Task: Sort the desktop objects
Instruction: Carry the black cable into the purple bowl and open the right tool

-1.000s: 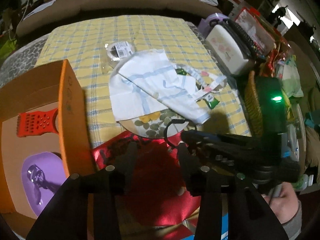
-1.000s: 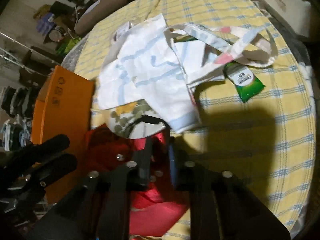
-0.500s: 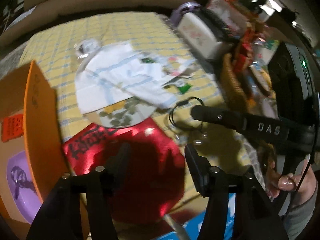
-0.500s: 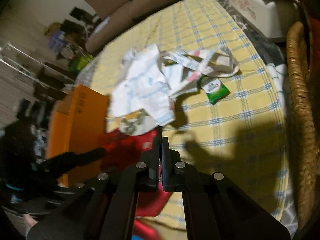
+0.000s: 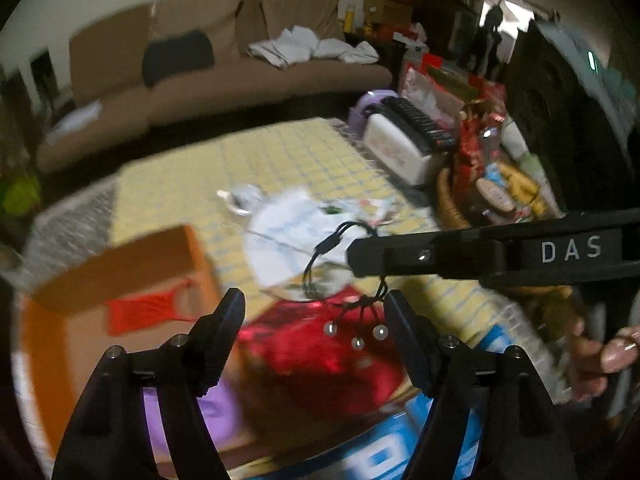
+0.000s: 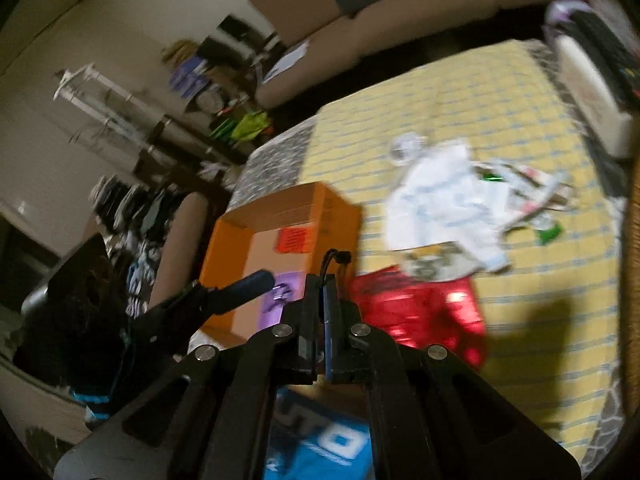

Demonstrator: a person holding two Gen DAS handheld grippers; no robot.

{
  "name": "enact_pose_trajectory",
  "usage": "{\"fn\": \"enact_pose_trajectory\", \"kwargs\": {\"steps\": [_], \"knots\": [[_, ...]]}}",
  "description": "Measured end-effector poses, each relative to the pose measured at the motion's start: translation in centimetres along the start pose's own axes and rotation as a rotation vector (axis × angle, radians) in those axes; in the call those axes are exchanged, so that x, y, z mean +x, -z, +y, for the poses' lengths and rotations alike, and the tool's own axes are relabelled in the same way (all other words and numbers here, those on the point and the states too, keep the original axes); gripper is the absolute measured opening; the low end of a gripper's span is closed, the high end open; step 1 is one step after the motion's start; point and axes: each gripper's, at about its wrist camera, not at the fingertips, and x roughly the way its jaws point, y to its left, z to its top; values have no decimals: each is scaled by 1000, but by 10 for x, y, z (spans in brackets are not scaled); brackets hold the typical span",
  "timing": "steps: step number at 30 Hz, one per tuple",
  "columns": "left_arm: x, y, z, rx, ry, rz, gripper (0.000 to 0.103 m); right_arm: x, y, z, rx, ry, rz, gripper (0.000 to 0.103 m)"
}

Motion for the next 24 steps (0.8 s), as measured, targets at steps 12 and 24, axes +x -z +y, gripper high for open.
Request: {"fn": "enact_pose_trajectory", "kwargs": {"steps": [12,24], "knots": [[-10,56,106,-98,-19,97,28,105,14,100,-134,11,144,2],[-12,101,188,-331,19,80,81,175,18,81,-129,130,191,2]]}}
